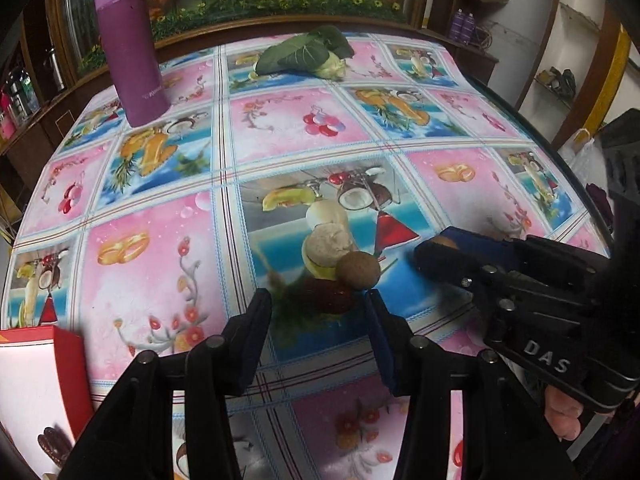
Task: Organize fruits
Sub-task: 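Grasp a brown round fruit with the right tool while the left tool grasps a dark red date, then carry the date and brown fruit over the white tray and open both tools, then move both open tools back toward the fruit pile, then grasp a beige round piece with the right tool while the left tool grasps a brown round fruit, then carry both items over the white tray and open both tools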
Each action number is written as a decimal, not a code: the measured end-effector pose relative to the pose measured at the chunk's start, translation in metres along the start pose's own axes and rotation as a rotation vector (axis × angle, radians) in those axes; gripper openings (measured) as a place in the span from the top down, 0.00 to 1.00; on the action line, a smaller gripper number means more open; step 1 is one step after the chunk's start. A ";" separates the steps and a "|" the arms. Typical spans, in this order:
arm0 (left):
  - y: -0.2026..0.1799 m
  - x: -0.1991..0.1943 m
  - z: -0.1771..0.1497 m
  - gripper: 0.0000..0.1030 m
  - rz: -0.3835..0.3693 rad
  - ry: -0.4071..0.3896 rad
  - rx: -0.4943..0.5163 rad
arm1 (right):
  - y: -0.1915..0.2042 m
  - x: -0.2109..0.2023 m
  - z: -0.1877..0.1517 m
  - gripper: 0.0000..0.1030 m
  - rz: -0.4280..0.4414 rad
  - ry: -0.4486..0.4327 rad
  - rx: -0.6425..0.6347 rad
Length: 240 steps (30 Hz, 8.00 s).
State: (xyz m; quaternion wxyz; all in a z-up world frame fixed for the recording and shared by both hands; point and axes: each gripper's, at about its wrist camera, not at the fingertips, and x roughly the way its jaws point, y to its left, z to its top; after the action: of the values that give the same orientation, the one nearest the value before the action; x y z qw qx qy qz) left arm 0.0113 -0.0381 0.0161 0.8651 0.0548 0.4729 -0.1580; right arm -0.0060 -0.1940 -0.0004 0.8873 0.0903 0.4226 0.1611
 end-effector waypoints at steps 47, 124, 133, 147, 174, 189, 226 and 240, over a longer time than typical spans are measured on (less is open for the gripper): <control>0.076 -0.135 -0.090 0.73 0.117 -0.185 -0.225 | -0.006 -0.026 -0.007 0.72 0.035 -0.081 0.107; 0.005 -0.063 -0.022 0.51 0.109 -0.139 -0.068 | -0.024 -0.027 0.017 0.71 0.062 -0.055 0.281; -0.014 -0.016 -0.009 0.51 0.063 -0.067 -0.098 | -0.033 -0.034 0.018 0.71 0.082 -0.092 0.309; 0.009 -0.008 -0.013 0.80 0.011 -0.052 -0.144 | -0.017 -0.017 0.017 0.71 0.093 -0.041 0.241; 0.067 -0.056 -0.049 0.80 0.119 -0.113 -0.271 | 0.065 0.037 0.015 0.74 -0.087 0.006 -0.031; 0.112 -0.156 -0.106 0.80 0.138 -0.259 -0.335 | 0.122 -0.017 -0.005 0.74 0.235 -0.120 -0.020; 0.174 -0.153 -0.193 0.80 0.217 -0.119 -0.407 | 0.330 0.102 -0.012 0.74 0.180 0.229 -0.332; 0.156 -0.192 -0.194 0.38 0.324 -0.225 -0.384 | 0.299 0.062 -0.004 0.67 0.234 0.164 -0.269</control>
State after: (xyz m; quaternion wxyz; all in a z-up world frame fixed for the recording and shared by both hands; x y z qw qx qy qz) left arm -0.1899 0.1992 0.0618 0.9206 -0.0531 0.3804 0.0700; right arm -0.0356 0.1074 0.0413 0.8293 0.0058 0.4546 0.3249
